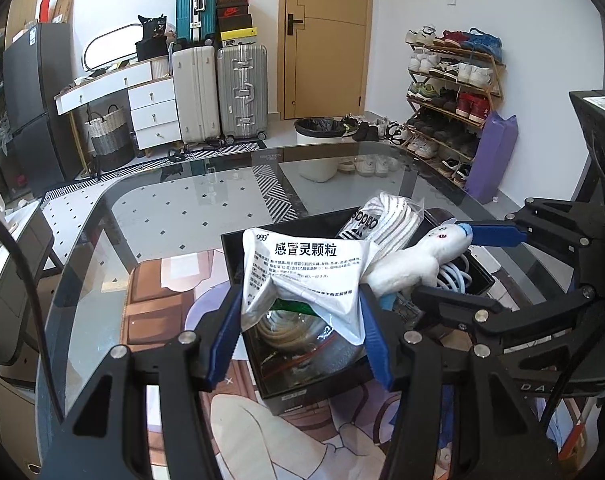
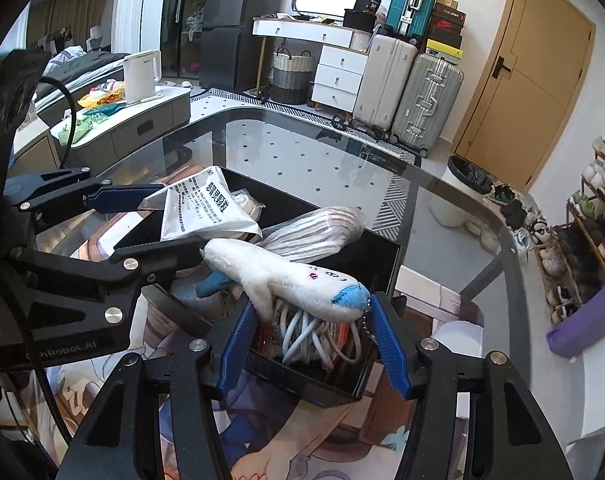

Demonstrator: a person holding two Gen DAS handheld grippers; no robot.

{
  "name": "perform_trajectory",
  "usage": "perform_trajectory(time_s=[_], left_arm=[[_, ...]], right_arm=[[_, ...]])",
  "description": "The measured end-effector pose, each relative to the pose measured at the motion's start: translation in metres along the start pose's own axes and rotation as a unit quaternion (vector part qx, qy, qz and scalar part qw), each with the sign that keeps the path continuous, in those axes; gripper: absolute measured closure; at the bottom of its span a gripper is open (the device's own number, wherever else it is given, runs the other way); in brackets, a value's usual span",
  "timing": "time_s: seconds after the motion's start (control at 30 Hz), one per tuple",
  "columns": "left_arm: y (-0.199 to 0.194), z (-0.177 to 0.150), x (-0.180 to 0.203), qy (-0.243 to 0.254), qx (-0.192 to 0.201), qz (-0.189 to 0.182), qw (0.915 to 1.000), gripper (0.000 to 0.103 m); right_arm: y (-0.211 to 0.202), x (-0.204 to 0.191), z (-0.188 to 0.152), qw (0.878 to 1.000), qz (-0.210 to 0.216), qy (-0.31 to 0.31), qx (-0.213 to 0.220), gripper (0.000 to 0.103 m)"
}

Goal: Organize soft objects
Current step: 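Carry the packet with the left tool while the right tool carries the plush toy over the box, then open both tools to drop the packet and plush toy into the box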

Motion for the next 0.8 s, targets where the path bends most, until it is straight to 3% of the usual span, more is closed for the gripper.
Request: perform_trajectory(time_s=[0.1, 0.23, 0.4, 0.57, 0.8], left_arm=[[0.001, 0.001, 0.0, -0.001, 0.0, 0.001, 1.0, 0.046], [-0.001, 0.0, -0.001, -0.008, -0.003, -0.001, 1.0, 0.043], [-0.006, -0.002, -0.001, -0.003, -0.004, 0.001, 1.0, 0.036], [-0.021, -0.002, 0.001, 0.006, 0.022, 0.008, 0.9997, 0.016], [-0.039, -0.009, 0.003, 0.003, 0.042, 0.006, 0.9991, 0.003]], right_arm=[[0.0, 0.002, -0.001, 1.0, 0.008, 0.001, 0.002, 0.036], [-0.009, 0.005, -0.003, 1.0, 0.005, 0.005, 0.022, 0.017], [-0.031, 0.011, -0.008, 0.998, 0.002, 0.013, 0.055, 0.009], [-0.05, 0.025, -0.019, 0.994, 0.014, 0.054, 0.09, 0.002], [-0.063, 0.03, -0.041, 0.984, 0.043, 0.11, 0.129, 0.001]])
Point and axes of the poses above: each gripper's, at about its wrist camera, not at the fingertips, and y roughly the way its jaws point, x to its right, z to its top, the point moved 6 cm from there along y, roughly the way its jaws point, and after that the axes turned 3 degrees about z, right-handed, at the moved point
